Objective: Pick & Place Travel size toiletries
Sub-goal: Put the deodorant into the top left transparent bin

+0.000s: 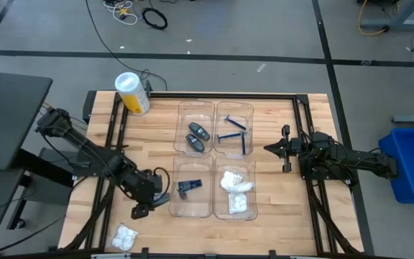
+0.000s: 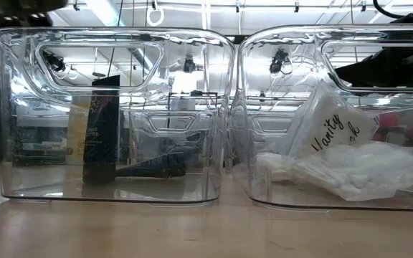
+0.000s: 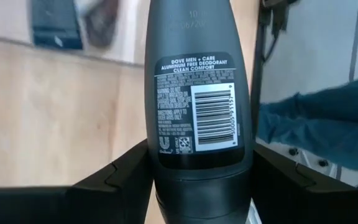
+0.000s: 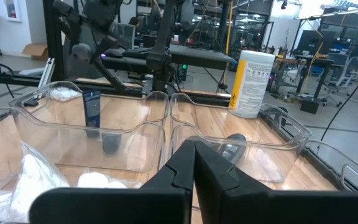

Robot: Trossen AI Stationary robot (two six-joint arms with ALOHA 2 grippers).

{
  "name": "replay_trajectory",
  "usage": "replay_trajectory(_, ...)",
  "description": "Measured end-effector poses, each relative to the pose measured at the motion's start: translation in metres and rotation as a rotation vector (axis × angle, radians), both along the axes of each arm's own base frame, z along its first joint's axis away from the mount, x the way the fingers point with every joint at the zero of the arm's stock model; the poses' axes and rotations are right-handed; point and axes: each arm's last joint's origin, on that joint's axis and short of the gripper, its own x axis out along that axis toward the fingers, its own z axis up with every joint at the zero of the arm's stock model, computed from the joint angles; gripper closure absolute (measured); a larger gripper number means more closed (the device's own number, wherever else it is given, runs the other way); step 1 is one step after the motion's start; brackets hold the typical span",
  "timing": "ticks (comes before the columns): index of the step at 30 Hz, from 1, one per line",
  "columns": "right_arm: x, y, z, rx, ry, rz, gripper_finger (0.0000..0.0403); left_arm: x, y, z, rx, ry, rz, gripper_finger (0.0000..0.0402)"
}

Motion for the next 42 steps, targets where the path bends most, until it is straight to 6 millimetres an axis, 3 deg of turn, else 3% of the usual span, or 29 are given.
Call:
replay_trajectory(18, 0.0, 0.0, 0.0, 0.0, 0.0, 0.0, 0.0389, 0.034, 0.076, 0.012, 0.149, -0.23, 0.008, 0.0181)
replay_trajectory(29, 0.0, 0.0, 0.0, 0.0, 0.0, 0.0, 0.0389, 0.041, 0.115, 0.013, 0.159, -0.251, 0.038, 0.0181)
replay_trajectory(42, 0.0, 0.0, 0.0, 0.0, 0.0, 0.0, 0.0389, 0.043, 0.186, 0.019, 0.247, -0.368, 0.18, 0.0179)
